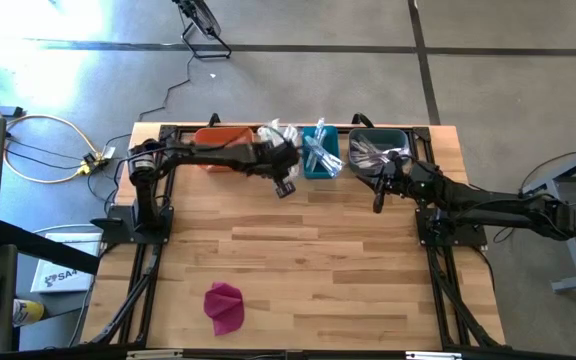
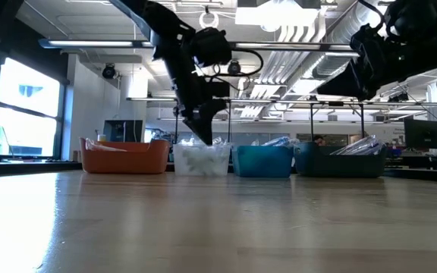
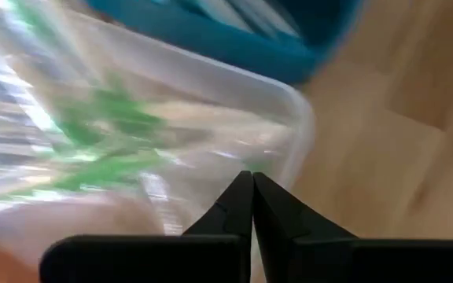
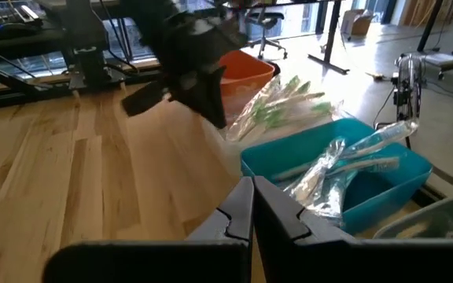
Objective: Pick & Place Toothbrushes
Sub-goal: Adjust the transparent bin
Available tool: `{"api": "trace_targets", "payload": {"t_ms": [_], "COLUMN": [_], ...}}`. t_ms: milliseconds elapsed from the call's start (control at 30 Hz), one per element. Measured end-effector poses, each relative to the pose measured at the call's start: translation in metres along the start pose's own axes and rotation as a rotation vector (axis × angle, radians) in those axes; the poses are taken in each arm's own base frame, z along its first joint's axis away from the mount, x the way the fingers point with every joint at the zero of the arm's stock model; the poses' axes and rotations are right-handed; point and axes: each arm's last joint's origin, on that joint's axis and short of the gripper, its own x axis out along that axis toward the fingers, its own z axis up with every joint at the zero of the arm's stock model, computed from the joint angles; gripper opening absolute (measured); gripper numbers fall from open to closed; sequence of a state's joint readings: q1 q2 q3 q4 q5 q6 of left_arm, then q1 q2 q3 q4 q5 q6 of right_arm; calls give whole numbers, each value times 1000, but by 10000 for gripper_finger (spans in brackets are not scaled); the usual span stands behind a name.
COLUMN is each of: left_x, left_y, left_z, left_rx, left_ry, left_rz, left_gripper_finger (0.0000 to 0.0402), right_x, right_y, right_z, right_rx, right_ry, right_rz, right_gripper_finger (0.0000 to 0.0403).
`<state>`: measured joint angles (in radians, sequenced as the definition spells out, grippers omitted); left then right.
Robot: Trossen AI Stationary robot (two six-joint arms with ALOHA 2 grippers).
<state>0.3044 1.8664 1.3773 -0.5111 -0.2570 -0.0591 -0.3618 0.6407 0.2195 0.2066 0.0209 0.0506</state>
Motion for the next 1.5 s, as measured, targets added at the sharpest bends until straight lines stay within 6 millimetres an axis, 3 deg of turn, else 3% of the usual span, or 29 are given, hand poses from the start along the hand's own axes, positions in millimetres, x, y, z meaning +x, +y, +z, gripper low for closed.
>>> {"api": "trace_targets", "payload": {"t_ms": [167, 333, 533, 667, 867, 1167, 1367, 1500], "left_x": [6, -23, -68, -81, -84, -68, -50, -43], "left_y": [-31, -53, -55, -47, -39, -38, -49, -50], "left_z": [-17, -20, -17, -24, -48, -78, -89, -100], "left_rx": [29, 91, 130, 117, 57, -83, -162, -186], "left_ry": [-45, -85, -216, -240, -213, -137, -267, -312], "left_rz": [-35, -68, -10, 12, 13, -2, -260, -295], "left_gripper_finger": [5, 5, 5, 5, 5, 5, 5, 5], "right_x": [0, 0, 0, 0, 0, 0, 0, 0], "right_y": [0, 0, 0, 0, 0, 0, 0, 0], "right_z": [-4, -5, -4, -4, -4, -4, -4, -4], "right_rx": [20, 31, 31, 31, 31, 31, 31, 31], "right_ry": [36, 50, 46, 43, 38, 38, 38, 38], "right_rz": [-3, 0, 0, 0, 0, 0, -3, -5], "right_gripper_finger": [2, 2, 2, 2, 2, 2, 2, 2]}}
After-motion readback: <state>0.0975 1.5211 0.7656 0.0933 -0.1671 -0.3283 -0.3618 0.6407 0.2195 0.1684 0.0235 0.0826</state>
